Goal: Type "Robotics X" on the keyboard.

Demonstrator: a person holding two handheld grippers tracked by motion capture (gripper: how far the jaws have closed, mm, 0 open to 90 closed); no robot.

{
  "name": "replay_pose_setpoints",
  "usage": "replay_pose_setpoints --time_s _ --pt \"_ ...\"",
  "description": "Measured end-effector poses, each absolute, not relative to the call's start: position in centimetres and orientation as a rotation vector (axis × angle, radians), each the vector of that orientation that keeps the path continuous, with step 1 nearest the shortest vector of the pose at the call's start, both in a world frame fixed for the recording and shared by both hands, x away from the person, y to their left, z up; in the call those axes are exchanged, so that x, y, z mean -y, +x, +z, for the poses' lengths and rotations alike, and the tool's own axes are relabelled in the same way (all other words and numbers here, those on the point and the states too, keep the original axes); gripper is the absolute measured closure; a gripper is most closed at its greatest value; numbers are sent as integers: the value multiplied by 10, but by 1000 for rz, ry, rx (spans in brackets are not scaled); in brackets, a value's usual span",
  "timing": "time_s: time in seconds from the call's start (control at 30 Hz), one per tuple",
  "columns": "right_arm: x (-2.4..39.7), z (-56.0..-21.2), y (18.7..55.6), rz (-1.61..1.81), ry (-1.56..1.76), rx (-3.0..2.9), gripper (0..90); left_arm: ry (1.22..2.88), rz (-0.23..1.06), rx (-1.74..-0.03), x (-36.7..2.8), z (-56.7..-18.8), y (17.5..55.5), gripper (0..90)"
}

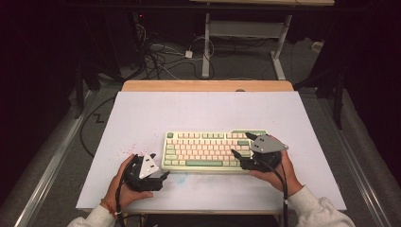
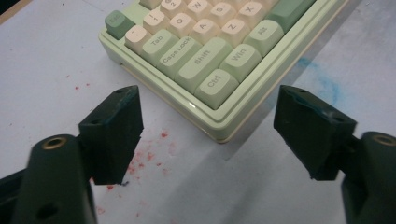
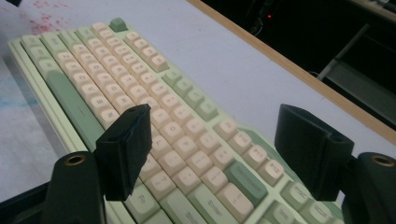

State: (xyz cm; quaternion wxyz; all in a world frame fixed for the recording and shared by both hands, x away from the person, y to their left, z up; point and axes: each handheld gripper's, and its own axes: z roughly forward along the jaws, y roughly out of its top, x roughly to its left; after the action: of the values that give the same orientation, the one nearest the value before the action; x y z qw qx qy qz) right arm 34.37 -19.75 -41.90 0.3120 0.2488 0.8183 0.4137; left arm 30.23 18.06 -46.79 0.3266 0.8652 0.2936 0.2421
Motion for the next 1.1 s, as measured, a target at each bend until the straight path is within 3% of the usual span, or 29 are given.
replay_pose_setpoints --time_s 0.33,0.53,0.73,1.1 --pt "223 -423 329 1061 685 -2126 285 2237 603 -764 -183 -460 303 365" --pt "235 -426 321 1065 701 -2132 287 2235 545 -747 -186 -454 304 649" --pt "245 -430 312 1052 707 -2133 283 2239 513 -724 -186 -448 307 850" --pt "259 -436 303 1056 751 -2127 277 2259 478 -636 -162 -433 318 872"
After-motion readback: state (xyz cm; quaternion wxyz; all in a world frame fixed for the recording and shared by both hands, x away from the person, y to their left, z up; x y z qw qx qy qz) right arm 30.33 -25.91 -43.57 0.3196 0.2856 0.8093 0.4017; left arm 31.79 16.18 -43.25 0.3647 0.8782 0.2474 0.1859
